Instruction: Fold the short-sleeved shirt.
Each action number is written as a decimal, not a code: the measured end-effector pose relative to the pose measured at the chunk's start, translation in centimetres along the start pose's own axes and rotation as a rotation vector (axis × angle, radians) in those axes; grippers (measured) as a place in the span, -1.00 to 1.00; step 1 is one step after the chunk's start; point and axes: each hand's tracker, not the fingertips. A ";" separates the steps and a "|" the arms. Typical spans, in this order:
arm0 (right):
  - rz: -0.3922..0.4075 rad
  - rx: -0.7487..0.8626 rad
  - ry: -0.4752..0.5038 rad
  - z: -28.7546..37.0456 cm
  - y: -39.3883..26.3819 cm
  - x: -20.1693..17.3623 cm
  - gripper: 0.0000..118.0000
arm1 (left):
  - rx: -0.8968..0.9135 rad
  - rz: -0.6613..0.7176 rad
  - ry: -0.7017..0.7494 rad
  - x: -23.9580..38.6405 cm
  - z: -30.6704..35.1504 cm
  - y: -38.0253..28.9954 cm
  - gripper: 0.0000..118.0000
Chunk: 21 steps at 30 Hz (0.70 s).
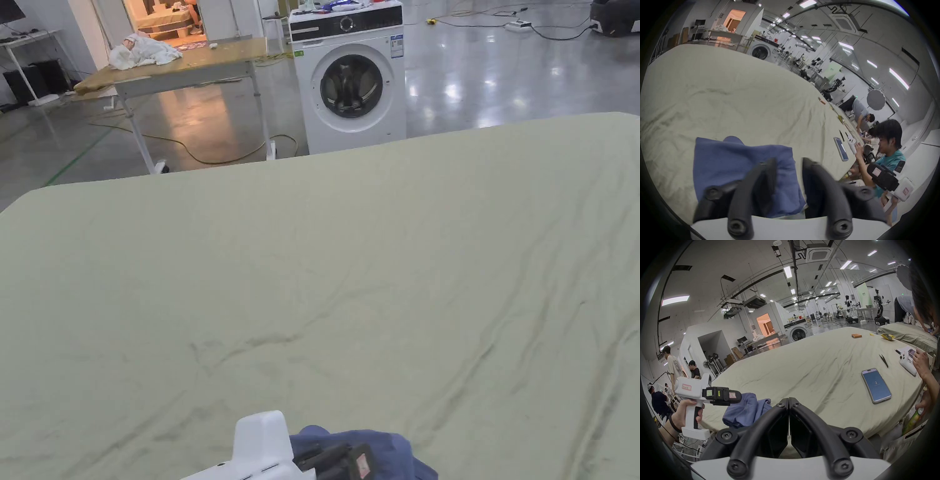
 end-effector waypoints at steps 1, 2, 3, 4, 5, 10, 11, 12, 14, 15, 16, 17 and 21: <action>0.000 -0.003 0.003 -0.1 -0.1 0.0 -1.00 | 0.010 0.013 0.001 -0.3 -0.3 -0.3 -0.94; -0.003 -0.006 0.005 -0.3 -0.2 -0.1 -1.00 | 0.002 0.027 -0.004 -0.7 -0.9 -0.7 -0.95; -0.005 -0.011 0.007 -0.4 -0.3 -0.1 -1.00 | -0.021 0.041 -0.012 -1.0 -1.7 -1.0 -0.96; -0.008 -0.017 0.008 -0.5 -0.4 -0.2 -1.00 | -0.066 0.075 -0.020 -1.3 -3.1 -1.7 -0.97; -0.007 -0.019 0.010 -0.5 -0.5 -0.4 -1.00 | -0.090 0.102 -0.035 -1.7 -4.3 -2.4 -0.97; 0.001 -0.035 0.030 -0.2 -0.9 -1.0 -1.00 | -0.186 0.100 0.004 -2.2 -9.2 -5.1 -0.99; -0.002 -0.043 0.038 -0.3 -1.0 -1.1 -1.00 | -0.177 0.092 -0.011 -2.1 -9.3 -5.3 -0.99; -0.004 -0.055 0.048 -0.6 -1.1 -1.2 -1.00 | -0.171 0.089 -0.012 -1.6 -9.0 -5.3 -0.99; -0.009 -0.091 0.082 -1.5 -1.2 -2.0 -1.00 | -0.169 0.084 -0.006 -1.4 -8.4 -4.6 -0.97; -0.027 -0.092 0.127 -2.0 -1.2 -2.4 -1.00 | -0.167 0.083 -0.012 -1.4 -7.8 -4.1 -0.94; -0.040 -0.110 0.177 -2.7 -1.0 -2.8 -1.00 | -0.155 0.088 -0.033 -1.1 -6.6 -3.6 -0.83; -0.035 -0.134 0.211 -3.6 -0.8 -3.3 -1.00 | -0.103 0.090 -0.049 -1.1 -5.4 -3.1 -0.73; 0.064 -0.267 0.259 -9.3 -0.5 -6.0 -1.00 | 0.050 0.079 -0.026 -2.7 0.2 -1.9 -0.10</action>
